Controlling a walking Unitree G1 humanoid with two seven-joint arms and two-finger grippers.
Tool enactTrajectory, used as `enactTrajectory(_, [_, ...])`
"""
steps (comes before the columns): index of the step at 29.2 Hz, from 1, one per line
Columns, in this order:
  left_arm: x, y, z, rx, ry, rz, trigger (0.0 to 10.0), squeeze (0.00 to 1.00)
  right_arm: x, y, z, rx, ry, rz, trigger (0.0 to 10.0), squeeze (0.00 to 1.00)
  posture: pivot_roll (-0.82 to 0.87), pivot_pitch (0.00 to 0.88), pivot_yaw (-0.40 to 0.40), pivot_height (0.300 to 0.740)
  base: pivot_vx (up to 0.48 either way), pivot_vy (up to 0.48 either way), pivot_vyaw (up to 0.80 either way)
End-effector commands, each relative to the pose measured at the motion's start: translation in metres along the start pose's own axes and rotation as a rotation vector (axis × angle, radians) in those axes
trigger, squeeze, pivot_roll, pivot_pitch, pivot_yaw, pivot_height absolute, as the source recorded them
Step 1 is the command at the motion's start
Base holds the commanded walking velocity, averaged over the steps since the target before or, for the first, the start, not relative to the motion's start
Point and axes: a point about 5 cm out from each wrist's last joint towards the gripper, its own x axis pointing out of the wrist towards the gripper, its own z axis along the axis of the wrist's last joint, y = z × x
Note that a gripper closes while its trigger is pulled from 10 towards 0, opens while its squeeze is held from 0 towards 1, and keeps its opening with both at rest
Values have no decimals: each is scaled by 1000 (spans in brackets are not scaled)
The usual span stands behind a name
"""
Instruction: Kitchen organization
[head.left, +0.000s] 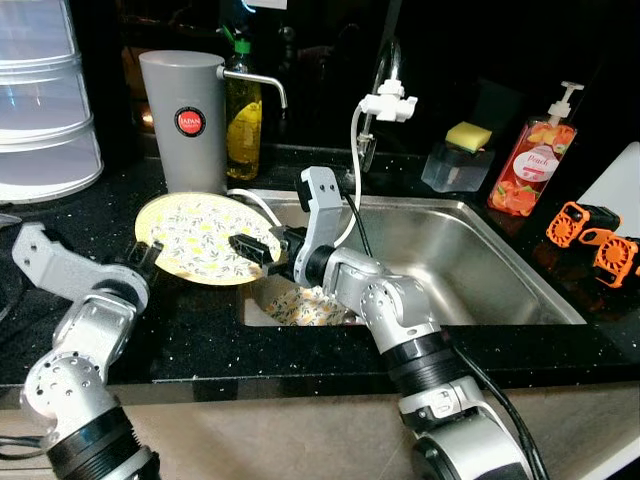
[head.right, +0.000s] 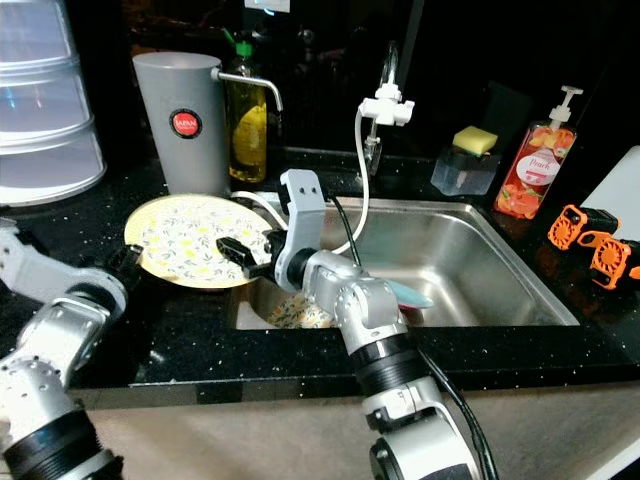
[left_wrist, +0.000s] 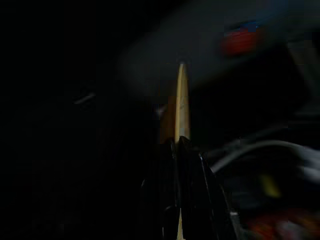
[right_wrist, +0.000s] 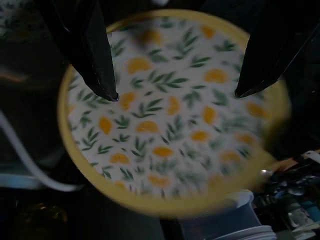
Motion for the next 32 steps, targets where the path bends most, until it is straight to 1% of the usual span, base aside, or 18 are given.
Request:
enactTrajectory(1, [-5, -12, 4, 13, -22, -129, 10000, 0, -2, -6, 4, -1, -15, -15, 10000, 0, 159, 71, -126, 740, 0, 0, 0])
enactTrajectory(3, [-9, -19, 3, 29, -18, -233, 10000, 0, -4, -12, 5, 65, -24, -24, 10000, 0, 159, 71, -129, 740, 0, 0, 0])
enactTrajectory(4, [-10, -20, 1, 34, -15, -257, 10000, 0, -4, -14, 5, 80, -23, -31, 10000, 0, 159, 71, -129, 740, 0, 0, 0])
enactTrajectory(5, [-12, -24, -2, 38, -4, -314, 10000, 0, -5, -21, 2, 125, -18, -69, 10000, 0, 156, 71, -129, 740, 0, 0, 0])
enactTrajectory(6, [-12, -24, -2, 38, -4, -314, 10000, 0, -5, -21, 2, 125, -18, -69, 10000, 0, 156, 71, -129, 740, 0, 0, 0])
enactTrajectory(7, [-13, -25, -4, 42, 5, -340, 10000, 0, -6, -25, 0, 148, -17, -89, 10000, 0, 156, 72, -131, 740, 0, 0, 0])
enactTrajectory(8, [-15, -25, -14, 74, 49, -375, 10000, 0, -8, -35, -4, 174, -13, -139, 10000, 0, 155, 72, -131, 740, 0, 0, 0])
enactTrajectory(9, [-15, -25, -14, 74, 49, -375, 10000, 0, -8, -35, -4, 174, -13, -139, 10000, 0, 155, 72, -131, 740, 0, 0, 0])
enactTrajectory(12, [-15, -26, -25, 92, 88, -398, 10000, 0, -13, -48, -11, 199, 2, -205, 10000, 0, 151, 72, -128, 740, 0, 0, 0])
enactTrajectory(15, [-17, -30, -26, 106, 100, -440, 10000, 0, -15, -52, -14, 203, 10, -225, 10000, 0, 146, 71, -123, 740, 0, 0, 0])
enactTrajectory(18, [-18, -27, -27, 92, 111, -431, 10000, 0, -16, -54, -17, 191, 19, -238, 10000, 0, 145, 70, -121, 740, 0, 0, 0])
enactTrajectory(20, [-20, -22, -29, 44, 114, -431, 10000, 0, -17, -57, -21, 178, 35, -249, 10000, 0, 144, 67, -117, 740, 0, 0, 0])
enactTrajectory(22, [-20, -21, -31, 38, 117, -431, 10000, 0, -17, -58, -23, 172, 44, -256, 10000, 0, 147, 64, -118, 740, 0, 0, 0])
enactTrajectory(24, [-18, -15, -37, 91, 134, -358, 10000, 0, -17, -60, -25, 164, 51, -262, 10000, 0, 147, 64, -118, 740, 0, 0, 0])
enactTrajectory(27, [-17, -12, -40, 99, 145, -334, 10000, 0, -17, -61, -26, 159, 57, -271, 10000, 0, 147, 64, -118, 740, 0, 0, 0])
enactTrajectory(29, [-17, -6, -38, 122, 122, -289, 10000, 0, -17, -63, -24, 133, 46, -276, 10000, 0, 152, 61, -121, 740, 0, 0, 0])
enactTrajectory(31, [-19, -5, -33, 150, 102, -293, 10000, 0, -18, -64, -15, 40, 0, -287, 10000, 0, 155, 61, -124, 740, 0, 0, 0])
enactTrajectory(32, [-19, -5, -33, 150, 102, -293, 10000, 0, -18, -64, -15, 40, 0, -287, 10000, 0, 155, 61, -124, 740, 0, 0, 0])
